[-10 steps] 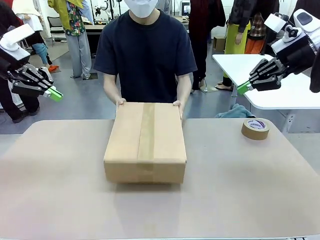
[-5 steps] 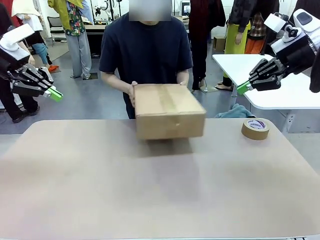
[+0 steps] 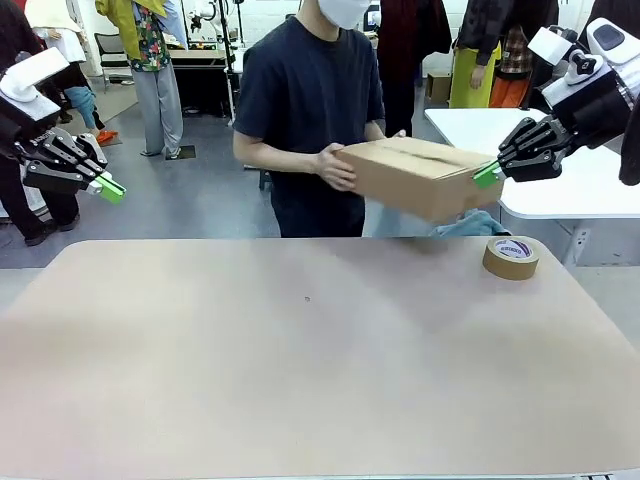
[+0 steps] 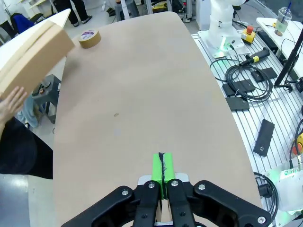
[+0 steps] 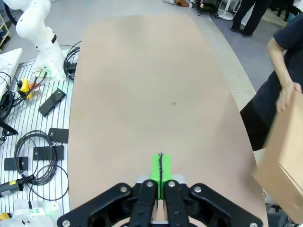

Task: Wrap the clocks to prevent damage.
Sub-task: After the human seals the box with tape, release both hands from the side flaps of the Package Box.

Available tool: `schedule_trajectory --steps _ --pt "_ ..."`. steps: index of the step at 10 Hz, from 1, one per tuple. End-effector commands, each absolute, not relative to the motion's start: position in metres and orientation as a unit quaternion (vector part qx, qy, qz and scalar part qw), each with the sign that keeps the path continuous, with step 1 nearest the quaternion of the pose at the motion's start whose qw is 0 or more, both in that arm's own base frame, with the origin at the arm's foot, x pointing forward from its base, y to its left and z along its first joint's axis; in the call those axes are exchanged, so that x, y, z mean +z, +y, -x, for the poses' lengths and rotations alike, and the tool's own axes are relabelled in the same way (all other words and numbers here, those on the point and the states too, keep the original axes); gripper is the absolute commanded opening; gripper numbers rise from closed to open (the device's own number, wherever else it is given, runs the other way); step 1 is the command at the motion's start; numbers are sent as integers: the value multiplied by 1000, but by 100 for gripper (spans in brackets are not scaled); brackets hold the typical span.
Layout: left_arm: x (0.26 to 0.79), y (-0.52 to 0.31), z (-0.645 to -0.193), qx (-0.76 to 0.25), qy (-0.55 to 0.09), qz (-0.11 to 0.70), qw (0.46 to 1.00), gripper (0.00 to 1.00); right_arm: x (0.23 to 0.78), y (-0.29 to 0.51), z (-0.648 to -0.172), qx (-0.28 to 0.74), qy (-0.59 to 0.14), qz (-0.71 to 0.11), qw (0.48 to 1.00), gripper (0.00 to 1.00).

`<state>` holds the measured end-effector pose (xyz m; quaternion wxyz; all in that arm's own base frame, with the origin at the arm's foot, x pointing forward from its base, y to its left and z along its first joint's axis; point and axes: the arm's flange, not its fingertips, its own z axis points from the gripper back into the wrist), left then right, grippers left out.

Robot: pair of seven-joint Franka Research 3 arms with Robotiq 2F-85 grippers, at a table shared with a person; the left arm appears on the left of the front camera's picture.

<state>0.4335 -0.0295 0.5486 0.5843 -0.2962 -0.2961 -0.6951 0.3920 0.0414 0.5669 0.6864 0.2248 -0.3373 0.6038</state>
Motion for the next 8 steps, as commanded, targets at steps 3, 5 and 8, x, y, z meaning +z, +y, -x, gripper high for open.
schedule_trajectory --steps 3,5,8 --pt "550 -30 -434 -696 -295 292 586 0 567 41 -392 604 -337 -225 686 1" --pt "554 -29 -434 -693 -299 300 583 60 556 39 -383 582 -350 -239 694 60" --pt "557 -29 -434 -697 -297 312 573 100 563 43 -380 581 -345 -237 698 100"
